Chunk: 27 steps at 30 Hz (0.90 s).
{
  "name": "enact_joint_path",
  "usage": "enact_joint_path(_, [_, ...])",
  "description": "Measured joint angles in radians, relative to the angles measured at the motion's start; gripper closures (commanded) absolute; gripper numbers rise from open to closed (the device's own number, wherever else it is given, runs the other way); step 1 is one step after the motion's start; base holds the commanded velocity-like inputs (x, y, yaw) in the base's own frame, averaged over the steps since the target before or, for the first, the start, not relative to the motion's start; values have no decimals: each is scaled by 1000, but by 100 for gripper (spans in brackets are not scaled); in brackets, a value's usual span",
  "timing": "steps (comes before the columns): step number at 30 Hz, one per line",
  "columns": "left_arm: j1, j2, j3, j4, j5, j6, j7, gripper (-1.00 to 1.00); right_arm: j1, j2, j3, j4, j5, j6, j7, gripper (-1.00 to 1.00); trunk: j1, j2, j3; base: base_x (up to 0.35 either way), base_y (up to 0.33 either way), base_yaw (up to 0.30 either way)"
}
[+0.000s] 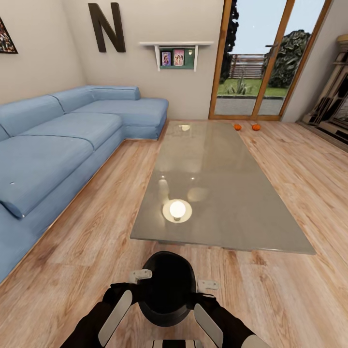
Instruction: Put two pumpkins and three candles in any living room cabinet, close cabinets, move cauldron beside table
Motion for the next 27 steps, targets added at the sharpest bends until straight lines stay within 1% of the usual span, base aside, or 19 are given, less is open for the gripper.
enact_joint_path(8, [0,0,0,-2,0,1,0,-100,0,0,0,0,0,0,0,-100,0,0,0,0,0,0])
enact_joint_path(27, [-4,-2,2,-6,2,12,7,-100,0,0,-1,0,0,0,0,-100,-73,133,59,0,0,0])
